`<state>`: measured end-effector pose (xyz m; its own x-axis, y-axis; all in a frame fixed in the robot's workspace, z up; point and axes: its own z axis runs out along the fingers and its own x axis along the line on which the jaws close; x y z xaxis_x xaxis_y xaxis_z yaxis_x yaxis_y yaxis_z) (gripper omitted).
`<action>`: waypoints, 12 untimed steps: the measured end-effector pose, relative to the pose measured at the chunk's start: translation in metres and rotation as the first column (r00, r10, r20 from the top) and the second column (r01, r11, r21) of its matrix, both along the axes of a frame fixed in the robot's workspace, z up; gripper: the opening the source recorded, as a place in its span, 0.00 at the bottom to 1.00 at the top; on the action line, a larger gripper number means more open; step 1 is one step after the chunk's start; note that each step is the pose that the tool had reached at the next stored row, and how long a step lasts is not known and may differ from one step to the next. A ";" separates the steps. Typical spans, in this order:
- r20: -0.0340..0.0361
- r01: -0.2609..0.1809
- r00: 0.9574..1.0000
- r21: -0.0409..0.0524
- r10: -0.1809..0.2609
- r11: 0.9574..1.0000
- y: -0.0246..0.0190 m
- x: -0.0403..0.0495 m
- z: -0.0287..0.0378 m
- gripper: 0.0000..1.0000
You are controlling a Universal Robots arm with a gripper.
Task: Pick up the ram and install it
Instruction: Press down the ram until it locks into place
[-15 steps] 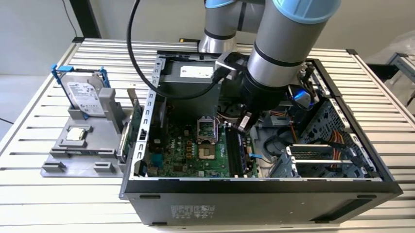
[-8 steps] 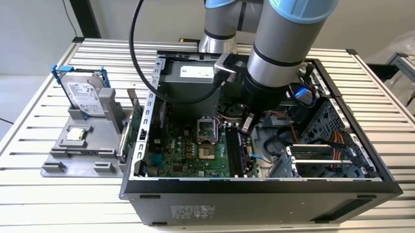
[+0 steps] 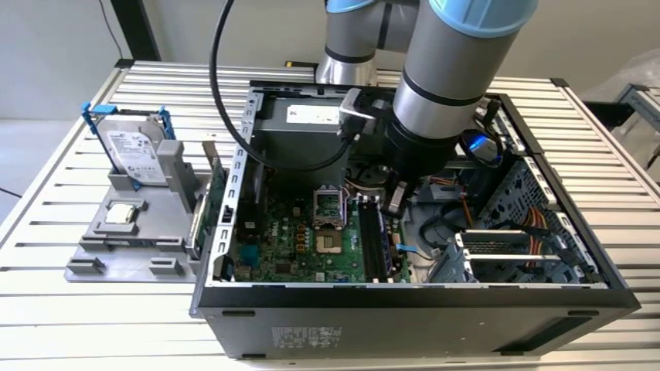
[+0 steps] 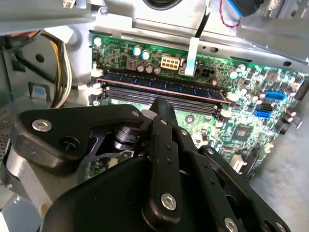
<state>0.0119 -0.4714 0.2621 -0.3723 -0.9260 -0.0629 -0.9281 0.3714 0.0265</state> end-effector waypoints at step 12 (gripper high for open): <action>0.000 -0.177 0.984 0.000 0.177 0.984 0.0000 0.0002 -0.0004 0.00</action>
<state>0.0121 -0.4714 0.2616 -0.2025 -0.9772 -0.0632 -0.9792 0.2012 0.0265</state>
